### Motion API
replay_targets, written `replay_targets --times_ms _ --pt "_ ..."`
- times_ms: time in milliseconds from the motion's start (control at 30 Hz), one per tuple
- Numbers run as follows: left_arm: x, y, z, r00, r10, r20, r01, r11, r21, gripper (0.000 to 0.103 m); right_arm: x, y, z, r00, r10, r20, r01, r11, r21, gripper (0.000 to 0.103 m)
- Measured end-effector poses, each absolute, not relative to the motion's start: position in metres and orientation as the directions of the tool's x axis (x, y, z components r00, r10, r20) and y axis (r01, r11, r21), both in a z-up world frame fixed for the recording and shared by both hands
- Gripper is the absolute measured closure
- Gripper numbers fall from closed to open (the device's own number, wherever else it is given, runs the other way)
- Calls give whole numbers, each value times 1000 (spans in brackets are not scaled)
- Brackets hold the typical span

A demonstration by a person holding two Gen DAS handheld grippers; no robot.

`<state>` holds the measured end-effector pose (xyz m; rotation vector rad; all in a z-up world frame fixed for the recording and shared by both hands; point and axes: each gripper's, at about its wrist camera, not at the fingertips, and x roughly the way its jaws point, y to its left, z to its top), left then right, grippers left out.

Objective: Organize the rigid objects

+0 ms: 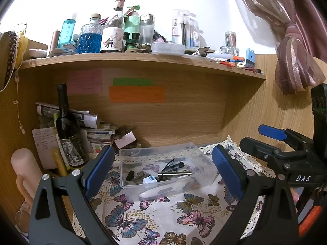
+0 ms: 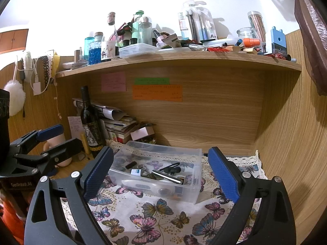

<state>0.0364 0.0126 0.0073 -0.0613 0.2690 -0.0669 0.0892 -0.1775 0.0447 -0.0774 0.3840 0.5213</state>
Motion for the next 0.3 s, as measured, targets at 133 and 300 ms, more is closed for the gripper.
replay_targets --times_ms 133,300 --pt "38 14 7 963 -70 -262 50 995 -82 6 89 -176 44 797 469 -381 -499 867 24 10" --pt "41 15 7 962 -62 -266 40 995 -90 6 91 -175 43 798 465 -384 -494 869 25 10"
